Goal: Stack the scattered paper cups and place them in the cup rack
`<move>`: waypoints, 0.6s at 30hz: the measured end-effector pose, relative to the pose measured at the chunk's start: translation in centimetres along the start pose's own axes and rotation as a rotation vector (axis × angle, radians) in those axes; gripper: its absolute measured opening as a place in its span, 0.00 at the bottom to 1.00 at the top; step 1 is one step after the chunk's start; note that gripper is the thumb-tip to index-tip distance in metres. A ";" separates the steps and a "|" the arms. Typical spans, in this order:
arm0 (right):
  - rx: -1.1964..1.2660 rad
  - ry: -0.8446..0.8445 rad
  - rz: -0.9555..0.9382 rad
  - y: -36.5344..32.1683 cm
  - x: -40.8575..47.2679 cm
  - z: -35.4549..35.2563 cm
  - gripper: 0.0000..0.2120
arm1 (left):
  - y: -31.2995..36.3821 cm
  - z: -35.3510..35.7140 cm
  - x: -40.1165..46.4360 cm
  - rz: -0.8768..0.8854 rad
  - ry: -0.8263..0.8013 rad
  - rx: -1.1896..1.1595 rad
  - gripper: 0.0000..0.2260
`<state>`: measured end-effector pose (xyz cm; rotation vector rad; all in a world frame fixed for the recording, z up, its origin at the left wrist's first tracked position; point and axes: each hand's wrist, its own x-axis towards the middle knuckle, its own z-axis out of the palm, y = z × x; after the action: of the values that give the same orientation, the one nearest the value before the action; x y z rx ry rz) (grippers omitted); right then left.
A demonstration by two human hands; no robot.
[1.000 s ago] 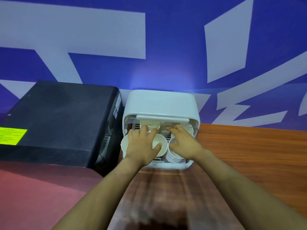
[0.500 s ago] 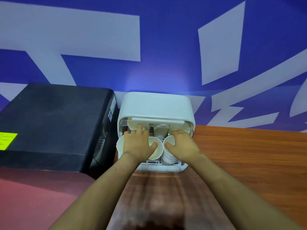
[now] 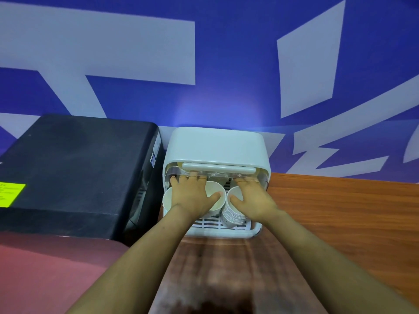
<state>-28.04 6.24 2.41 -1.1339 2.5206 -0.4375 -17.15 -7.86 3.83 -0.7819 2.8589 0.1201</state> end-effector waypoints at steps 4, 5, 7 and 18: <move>-0.015 0.084 -0.059 0.1 -1.8 0.6 0.29 | -0.3 0.4 -1.3 0.046 0.075 -0.048 0.31; -0.014 0.111 -0.070 0.1 -2.4 0.7 0.30 | -0.3 0.8 -1.9 0.059 0.093 -0.070 0.33; 0.011 0.168 -0.063 0.1 -3.7 1.0 0.32 | 0.0 1.6 -2.8 0.085 0.122 -0.130 0.39; 0.150 0.176 0.166 -0.6 -5.3 2.1 0.44 | -0.6 1.6 -1.9 0.174 0.115 -0.212 0.35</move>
<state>-23.45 9.56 1.76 -0.8566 2.6526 -0.6951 -14.97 -7.18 2.58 -0.5907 3.0566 0.4204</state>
